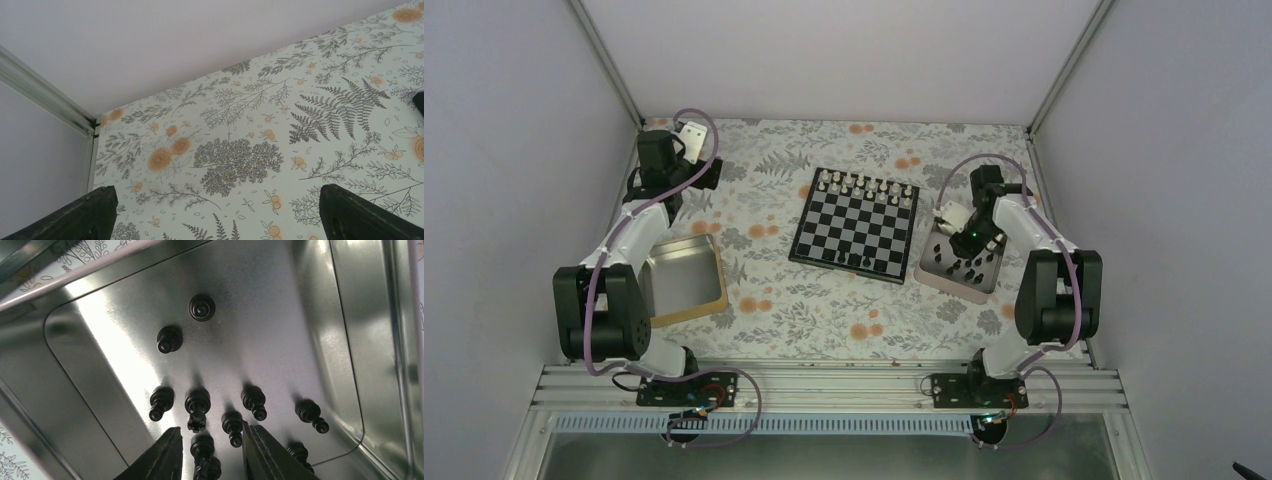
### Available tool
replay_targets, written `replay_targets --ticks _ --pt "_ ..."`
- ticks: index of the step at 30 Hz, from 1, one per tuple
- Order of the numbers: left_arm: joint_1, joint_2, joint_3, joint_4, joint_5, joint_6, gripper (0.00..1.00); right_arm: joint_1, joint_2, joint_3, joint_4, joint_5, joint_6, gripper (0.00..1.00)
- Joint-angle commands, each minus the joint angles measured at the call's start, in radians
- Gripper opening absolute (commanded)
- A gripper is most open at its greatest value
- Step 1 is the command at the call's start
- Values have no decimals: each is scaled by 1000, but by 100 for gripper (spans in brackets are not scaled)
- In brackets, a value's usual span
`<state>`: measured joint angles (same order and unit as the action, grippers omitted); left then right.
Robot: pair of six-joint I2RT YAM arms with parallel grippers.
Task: Set up the chess pieces on the board
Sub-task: Pick up the chess piece from the storage box.
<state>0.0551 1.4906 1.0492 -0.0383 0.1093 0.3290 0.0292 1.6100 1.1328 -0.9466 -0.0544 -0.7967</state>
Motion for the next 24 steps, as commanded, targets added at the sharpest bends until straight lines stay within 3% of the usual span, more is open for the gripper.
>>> replay_targets --ticks 1,24 --pt "4 7 24 17 11 -8 100 -16 -12 -19 42 12 -17 33" --pt "3 15 28 5 6 -10 100 -30 46 -74 22 -35 -33 29"
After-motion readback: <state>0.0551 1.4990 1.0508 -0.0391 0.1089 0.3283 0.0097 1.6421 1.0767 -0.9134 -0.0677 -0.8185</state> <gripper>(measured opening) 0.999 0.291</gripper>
